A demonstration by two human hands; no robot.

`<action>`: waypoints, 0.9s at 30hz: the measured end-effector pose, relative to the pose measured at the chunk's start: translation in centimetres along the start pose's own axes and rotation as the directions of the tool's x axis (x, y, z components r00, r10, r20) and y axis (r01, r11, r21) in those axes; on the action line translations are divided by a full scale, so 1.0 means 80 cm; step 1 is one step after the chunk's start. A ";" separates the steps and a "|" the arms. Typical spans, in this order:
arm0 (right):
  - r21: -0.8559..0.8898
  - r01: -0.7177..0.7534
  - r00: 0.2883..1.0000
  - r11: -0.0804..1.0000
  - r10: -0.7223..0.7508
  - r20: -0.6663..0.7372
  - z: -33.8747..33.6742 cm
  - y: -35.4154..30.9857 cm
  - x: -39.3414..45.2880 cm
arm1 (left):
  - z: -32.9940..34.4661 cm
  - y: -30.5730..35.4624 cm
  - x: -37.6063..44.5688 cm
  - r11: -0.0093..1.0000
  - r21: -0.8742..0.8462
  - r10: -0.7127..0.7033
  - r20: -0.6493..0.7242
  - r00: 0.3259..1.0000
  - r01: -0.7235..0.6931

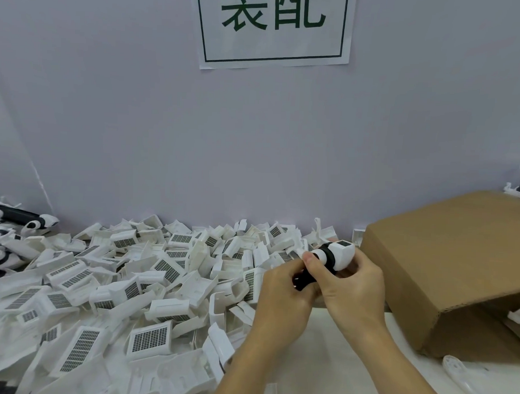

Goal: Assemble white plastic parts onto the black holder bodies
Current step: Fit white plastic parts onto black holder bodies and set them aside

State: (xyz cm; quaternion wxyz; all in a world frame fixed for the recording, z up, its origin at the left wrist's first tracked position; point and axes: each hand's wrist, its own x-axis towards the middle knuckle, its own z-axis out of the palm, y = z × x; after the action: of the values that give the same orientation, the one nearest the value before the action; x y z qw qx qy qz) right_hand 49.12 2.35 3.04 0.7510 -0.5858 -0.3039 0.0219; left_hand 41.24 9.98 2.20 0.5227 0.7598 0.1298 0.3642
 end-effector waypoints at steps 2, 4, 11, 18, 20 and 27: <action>0.024 -0.012 0.999 1.000 0.011 0.042 -0.002 -0.005 0.001 | -0.001 0.000 -0.001 1.000 0.027 0.011 -0.019 1.000 -0.011; 0.050 -0.048 0.992 0.998 0.041 0.120 -0.005 -0.011 0.002 | -0.001 -0.002 -0.001 1.000 0.018 -0.009 -0.056 0.998 0.010; -0.093 -0.205 0.938 0.974 0.223 0.266 -0.020 -0.009 0.004 | -0.008 0.004 0.004 0.980 -0.186 -0.118 -0.245 0.962 0.073; -0.009 -0.288 0.947 0.958 0.286 0.144 -0.024 -0.001 0.011 | -0.021 0.012 0.012 0.751 -0.605 -0.497 -0.255 0.829 0.264; 0.000 -0.305 0.944 0.952 0.302 0.129 -0.025 0.001 0.013 | -0.024 0.015 0.012 0.606 -0.767 -0.539 -0.199 0.818 0.213; 0.015 -0.345 0.932 0.939 0.340 0.122 -0.021 0.006 0.015 | -0.029 0.027 0.012 0.461 -0.866 -0.500 -0.074 0.863 0.193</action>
State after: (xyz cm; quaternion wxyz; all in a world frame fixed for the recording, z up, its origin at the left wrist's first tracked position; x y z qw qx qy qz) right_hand 51.07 1.55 2.94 0.7270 -0.6138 -0.2403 0.1922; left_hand 39.95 11.26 4.97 0.8550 0.3032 0.1765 0.3819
